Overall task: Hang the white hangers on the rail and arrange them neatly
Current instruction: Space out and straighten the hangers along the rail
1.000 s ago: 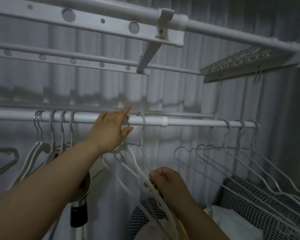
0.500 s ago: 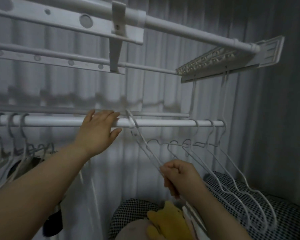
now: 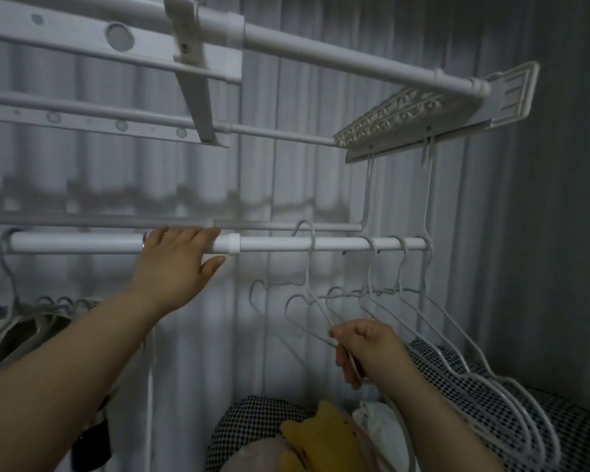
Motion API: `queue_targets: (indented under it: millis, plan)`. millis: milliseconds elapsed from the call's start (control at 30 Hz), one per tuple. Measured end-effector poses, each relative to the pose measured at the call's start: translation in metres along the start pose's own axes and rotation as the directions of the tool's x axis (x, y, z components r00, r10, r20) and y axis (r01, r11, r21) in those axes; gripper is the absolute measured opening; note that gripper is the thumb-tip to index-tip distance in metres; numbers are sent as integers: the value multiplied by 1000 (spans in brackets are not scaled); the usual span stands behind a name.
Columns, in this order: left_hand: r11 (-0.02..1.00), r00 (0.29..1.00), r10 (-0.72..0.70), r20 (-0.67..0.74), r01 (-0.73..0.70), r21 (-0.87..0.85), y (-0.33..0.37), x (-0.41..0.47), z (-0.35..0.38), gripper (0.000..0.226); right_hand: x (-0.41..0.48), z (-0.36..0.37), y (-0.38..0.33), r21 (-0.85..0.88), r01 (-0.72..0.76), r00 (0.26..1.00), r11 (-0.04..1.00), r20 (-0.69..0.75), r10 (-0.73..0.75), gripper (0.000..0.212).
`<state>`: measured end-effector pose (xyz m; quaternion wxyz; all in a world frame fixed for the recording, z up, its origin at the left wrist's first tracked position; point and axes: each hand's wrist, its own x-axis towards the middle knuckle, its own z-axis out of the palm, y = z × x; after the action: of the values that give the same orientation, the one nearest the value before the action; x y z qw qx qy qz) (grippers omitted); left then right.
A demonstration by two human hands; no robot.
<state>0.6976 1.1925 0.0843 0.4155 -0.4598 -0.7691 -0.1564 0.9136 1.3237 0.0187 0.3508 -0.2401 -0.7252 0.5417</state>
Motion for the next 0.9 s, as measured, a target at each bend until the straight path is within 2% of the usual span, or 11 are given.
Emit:
queue_targets:
  millis: [333,567,700,800,867,900]
  plan:
    - [999,998,-9,-68,7,-32,-2,-1,4,60,-4,-24,14,-1,-35,998,999,-55,35,30]
    - [998,995,-63,-77,60,-35,-7,-1,9,64,-4,-21,17,-62,-28,999,998,-22,27,34]
    - [998,996,-53,-70,50,-49,-9,-3,7,81,-7,-20,13,-68,-68,998,995,-12,67,27]
    - [993,995,-59,-86,50,-104,-11,-9,0,82,-10,-25,5,-180,-81,996,980,-56,72,12]
    - [994,992,-41,-119,29,-107,-15,-18,-4,73,-13,-30,-2,-382,-17,991,924,-127,-34,25]
    - [996,990,-31,-140,19,-91,-19,-24,-7,67,-15,-30,-5,-474,31,975,880,-181,-132,33]
